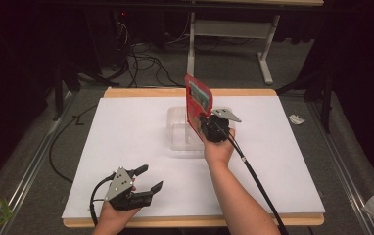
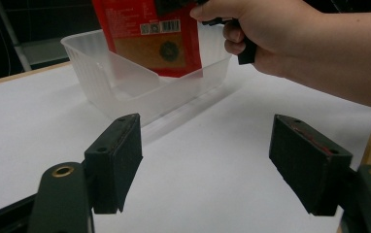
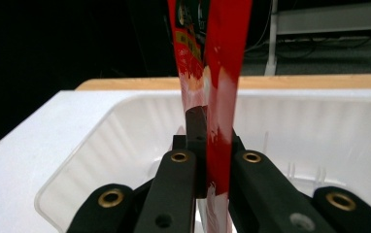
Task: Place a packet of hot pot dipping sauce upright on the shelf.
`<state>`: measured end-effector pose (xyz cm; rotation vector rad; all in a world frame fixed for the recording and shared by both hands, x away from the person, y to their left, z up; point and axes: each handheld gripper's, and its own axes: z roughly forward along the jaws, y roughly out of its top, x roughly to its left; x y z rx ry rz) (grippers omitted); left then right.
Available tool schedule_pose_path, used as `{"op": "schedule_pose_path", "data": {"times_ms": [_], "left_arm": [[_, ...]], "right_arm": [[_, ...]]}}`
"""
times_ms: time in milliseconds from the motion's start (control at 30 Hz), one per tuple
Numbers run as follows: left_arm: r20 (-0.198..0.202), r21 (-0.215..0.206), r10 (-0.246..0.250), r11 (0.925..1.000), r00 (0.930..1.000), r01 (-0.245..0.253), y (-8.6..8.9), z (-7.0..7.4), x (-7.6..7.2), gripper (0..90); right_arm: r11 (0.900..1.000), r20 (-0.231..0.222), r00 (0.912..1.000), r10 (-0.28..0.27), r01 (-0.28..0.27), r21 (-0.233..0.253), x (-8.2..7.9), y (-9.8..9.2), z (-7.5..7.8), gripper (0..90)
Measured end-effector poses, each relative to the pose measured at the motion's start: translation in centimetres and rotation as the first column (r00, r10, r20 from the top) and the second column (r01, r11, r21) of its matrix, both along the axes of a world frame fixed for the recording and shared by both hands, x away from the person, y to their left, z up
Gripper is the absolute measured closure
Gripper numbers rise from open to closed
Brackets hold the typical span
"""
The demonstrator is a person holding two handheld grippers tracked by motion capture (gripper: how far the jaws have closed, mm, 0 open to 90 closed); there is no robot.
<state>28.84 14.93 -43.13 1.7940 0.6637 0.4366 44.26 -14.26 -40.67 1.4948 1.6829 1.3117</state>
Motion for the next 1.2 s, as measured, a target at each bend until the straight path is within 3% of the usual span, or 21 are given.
{"op": "schedule_pose_path", "data": {"times_ms": [300,367,633,733,933,1200], "left_arm": [[-0.002,0.003,-0.001,1.0,1.0,0.001,-0.1,0.0,0.0,28.2],[-0.003,0.002,0.0,1.0,1.0,0.0,-0.1,-0.1,0.0,28.2],[-0.003,0.008,0.0,1.0,1.0,0.0,-0.1,-0.1,0.1,28.2],[-0.004,0.011,-0.002,0.9999,1.0,0.002,-0.1,-0.1,0.1,28.2],[-0.008,0.015,0.003,0.9999,1.0,-0.003,-0.1,-0.2,0.2,28.1],[-0.021,0.027,0.011,0.9996,0.9997,-0.01,-0.3,-0.4,0.1,28.0]], "right_arm": [[0.999,-0.02,0.9991,0.038,-0.038,-0.002,-0.4,-0.3,-1.1,83.4],[0.998,-0.027,0.9973,0.068,-0.068,0.006,-0.3,-0.5,-0.9,75.2],[0.986,-0.017,0.9883,0.152,-0.153,-0.061,-1.4,-1.2,0.6,38.6],[0.981,-0.018,0.9836,0.179,-0.18,-0.07,-2.1,-1.8,1.1,29.2],[0.974,-0.003,0.9754,0.22,-0.22,-0.056,-4.2,-3.5,1.9,20.6],[0.968,0.024,0.9708,0.239,-0.236,-0.084,-7.5,-7.0,2.3,15.5]]}}
